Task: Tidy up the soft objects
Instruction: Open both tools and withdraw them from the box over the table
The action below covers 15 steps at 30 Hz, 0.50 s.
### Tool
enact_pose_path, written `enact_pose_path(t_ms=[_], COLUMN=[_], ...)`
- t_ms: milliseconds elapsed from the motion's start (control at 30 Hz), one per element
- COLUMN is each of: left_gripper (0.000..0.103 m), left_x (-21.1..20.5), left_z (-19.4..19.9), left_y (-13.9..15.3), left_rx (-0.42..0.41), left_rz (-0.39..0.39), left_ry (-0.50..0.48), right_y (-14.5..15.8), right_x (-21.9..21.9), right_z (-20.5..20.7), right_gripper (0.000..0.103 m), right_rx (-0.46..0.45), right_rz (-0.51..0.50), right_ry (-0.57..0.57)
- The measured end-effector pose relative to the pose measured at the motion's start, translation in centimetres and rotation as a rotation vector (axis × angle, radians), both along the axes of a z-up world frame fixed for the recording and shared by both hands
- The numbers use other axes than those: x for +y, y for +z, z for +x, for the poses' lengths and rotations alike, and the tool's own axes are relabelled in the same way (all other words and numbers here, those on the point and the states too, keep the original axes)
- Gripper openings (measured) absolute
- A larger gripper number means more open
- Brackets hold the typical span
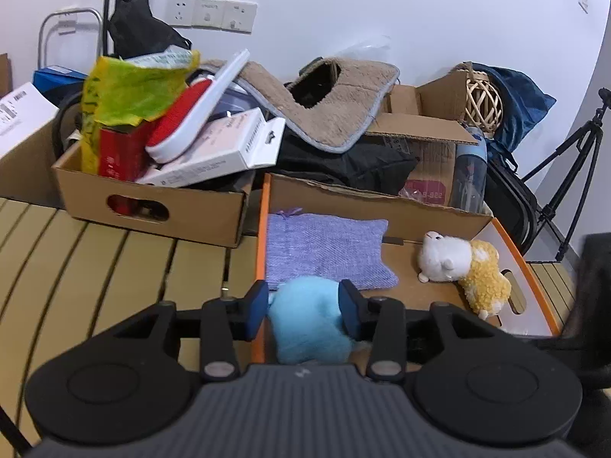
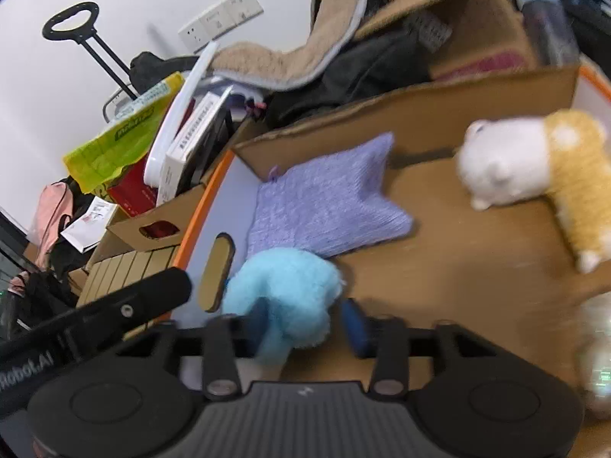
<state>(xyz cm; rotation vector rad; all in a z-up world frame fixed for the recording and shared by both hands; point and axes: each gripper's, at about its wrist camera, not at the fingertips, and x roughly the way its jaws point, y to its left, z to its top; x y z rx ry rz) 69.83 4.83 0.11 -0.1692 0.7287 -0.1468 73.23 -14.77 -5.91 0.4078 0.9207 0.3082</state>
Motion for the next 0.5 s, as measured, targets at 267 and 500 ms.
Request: enact_pose_path(t_ms=[267, 500], left_gripper=[0.048, 0.063], left_x=[-0.6, -2.4], left_z=[-6.1, -17.9], left_y=[5.2, 9.7], left_rx=[-0.063, -0.181], left_rz=[0.062, 0.134], left_ry=[-0.006, 0.018], right_y=[7.9, 14.8], right_x=[-5.2, -9.9], right_z=[-6.7, -18.8], right_gripper=[0.056, 0.066], right_rx=[-0.131, -0.282], right_rz=[-0.136, -0.268], right_ry=[-0.026, -0.059])
